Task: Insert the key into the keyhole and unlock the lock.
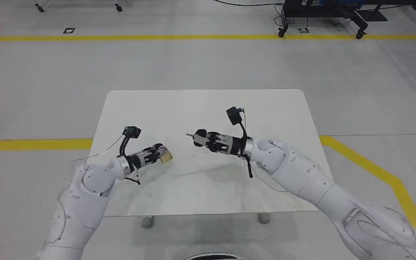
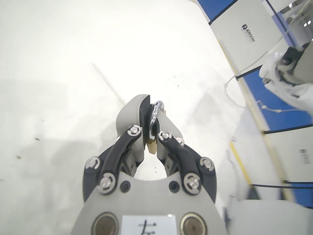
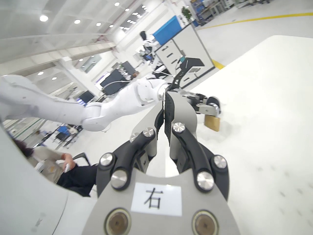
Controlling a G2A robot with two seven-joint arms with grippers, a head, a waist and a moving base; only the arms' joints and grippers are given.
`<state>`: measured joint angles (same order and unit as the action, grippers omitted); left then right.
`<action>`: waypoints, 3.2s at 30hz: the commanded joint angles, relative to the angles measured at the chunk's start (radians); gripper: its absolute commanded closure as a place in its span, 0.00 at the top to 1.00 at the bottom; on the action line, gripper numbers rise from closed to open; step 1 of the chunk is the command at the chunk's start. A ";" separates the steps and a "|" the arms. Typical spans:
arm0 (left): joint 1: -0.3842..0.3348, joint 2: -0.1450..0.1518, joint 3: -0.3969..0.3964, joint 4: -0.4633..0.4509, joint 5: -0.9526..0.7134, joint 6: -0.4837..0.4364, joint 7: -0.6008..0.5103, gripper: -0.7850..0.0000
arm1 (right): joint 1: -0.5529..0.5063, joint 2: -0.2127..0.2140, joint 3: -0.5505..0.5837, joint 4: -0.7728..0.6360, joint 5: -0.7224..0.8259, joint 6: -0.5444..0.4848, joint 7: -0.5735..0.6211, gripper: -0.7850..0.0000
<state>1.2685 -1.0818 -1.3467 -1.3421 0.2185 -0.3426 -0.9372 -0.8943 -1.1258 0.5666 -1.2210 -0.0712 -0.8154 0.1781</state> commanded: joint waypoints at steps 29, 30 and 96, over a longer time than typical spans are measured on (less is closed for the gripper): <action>-0.404 -0.066 0.212 0.360 -0.453 0.489 -0.415 0.00 | -0.161 0.052 0.179 -0.151 -0.289 0.173 -0.096 0.00; -0.432 -0.074 0.236 0.387 -0.468 0.520 -0.444 0.00 | -0.178 0.058 0.197 -0.165 -0.316 0.188 -0.094 0.00; -0.418 -0.220 0.311 0.363 -0.796 0.110 0.163 0.00 | -0.375 0.044 0.330 -0.239 0.061 0.178 -0.166 0.00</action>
<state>0.8390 -1.3030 -1.0317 -0.9629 -0.5854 -0.2281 -0.8011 -1.2650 -1.0788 0.9008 -1.4532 -0.0164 -0.6561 0.0141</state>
